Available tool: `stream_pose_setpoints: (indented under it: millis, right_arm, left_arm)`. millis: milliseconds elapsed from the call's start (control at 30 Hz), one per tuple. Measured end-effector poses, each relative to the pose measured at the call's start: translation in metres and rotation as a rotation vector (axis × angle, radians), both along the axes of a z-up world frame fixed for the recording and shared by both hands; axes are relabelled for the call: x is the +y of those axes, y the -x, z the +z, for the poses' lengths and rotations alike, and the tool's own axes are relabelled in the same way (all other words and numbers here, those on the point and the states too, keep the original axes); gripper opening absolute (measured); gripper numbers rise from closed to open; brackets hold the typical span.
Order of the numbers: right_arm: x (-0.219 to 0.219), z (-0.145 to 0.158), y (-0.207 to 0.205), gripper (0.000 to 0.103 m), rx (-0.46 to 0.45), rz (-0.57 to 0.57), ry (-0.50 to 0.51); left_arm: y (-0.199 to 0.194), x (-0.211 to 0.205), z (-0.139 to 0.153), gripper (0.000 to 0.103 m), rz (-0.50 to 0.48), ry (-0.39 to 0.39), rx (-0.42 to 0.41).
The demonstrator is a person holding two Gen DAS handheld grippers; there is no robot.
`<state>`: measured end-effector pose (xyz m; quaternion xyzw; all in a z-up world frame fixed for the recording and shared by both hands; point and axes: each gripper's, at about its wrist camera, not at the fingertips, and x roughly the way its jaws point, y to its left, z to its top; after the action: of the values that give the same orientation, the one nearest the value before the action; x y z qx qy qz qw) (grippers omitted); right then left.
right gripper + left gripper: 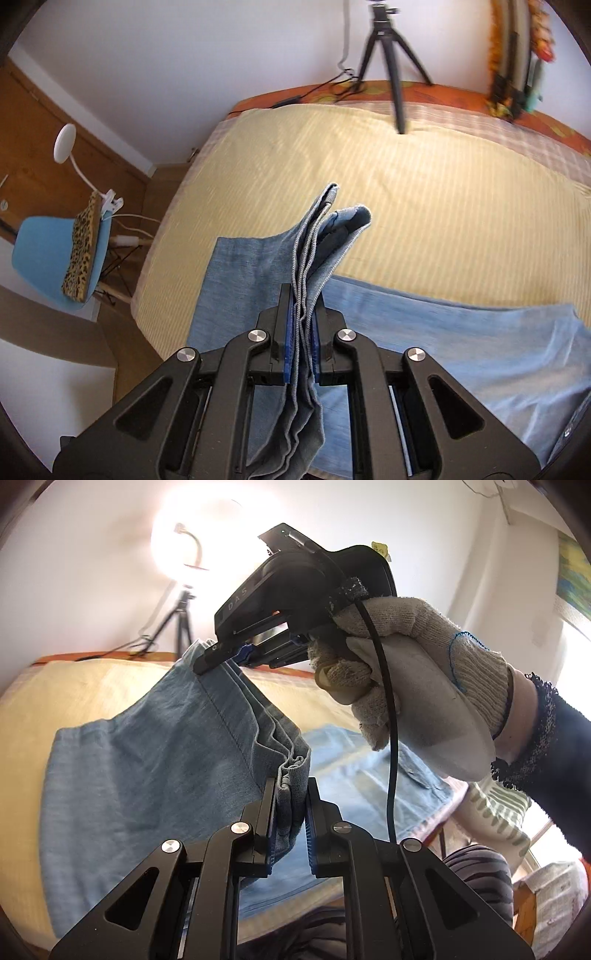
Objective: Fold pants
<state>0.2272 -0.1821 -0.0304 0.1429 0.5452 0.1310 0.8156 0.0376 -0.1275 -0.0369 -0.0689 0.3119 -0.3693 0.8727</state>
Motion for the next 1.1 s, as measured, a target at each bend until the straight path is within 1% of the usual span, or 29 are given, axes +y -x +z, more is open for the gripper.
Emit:
stream_pose_setpoints:
  millis: [133, 167, 233, 267, 300, 400, 500, 667, 933, 1100]
  right_arm:
    - [-0.036, 0.0, 0.012, 0.009, -0.004, -0.042, 0.004]
    - [-0.045, 0.0, 0.016, 0.009, -0.005, -0.053, 0.007]
    - [-0.062, -0.001, 0.022, 0.009, -0.005, -0.072, 0.009]
    - [-0.072, -0.002, 0.026, 0.009, -0.005, -0.083, 0.01]
    - [-0.08, -0.003, 0.029, 0.009, -0.005, -0.091, 0.013]
    - [-0.104, -0.004, 0.039, 0.009, -0.005, -0.117, 0.018]
    - [-0.129, -0.006, 0.049, 0.009, -0.006, -0.152, 0.02]
    - [-0.159, -0.006, 0.062, 0.009, -0.007, -0.187, 0.023]
    - [-0.202, 0.006, 0.089, 0.009, -0.018, -0.229, 0.076]
    - [-0.236, 0.009, 0.113, 0.008, -0.013, -0.289, 0.108]
  left_arm:
    - [0.001, -0.024, -0.002, 0.011, -0.061, 0.001, 0.016]
    - [0.0, -0.022, -0.001, 0.011, -0.072, 0.0, 0.019]
    - [-0.001, -0.034, -0.001, 0.011, -0.102, -0.013, 0.018]
    - [0.002, -0.057, -0.008, 0.011, -0.118, -0.019, 0.019]
    - [0.002, -0.067, -0.009, 0.011, -0.138, -0.025, 0.023]
    - [0.004, -0.092, -0.01, 0.011, -0.187, -0.032, 0.026]
    - [0.006, -0.105, -0.009, 0.011, -0.224, -0.026, 0.03]
    - [0.012, -0.128, -0.01, 0.011, -0.278, -0.022, 0.033]
    - [0.023, -0.17, -0.009, 0.011, -0.374, -0.016, 0.023]
    - [0.031, -0.201, -0.007, 0.011, -0.443, -0.015, 0.013]
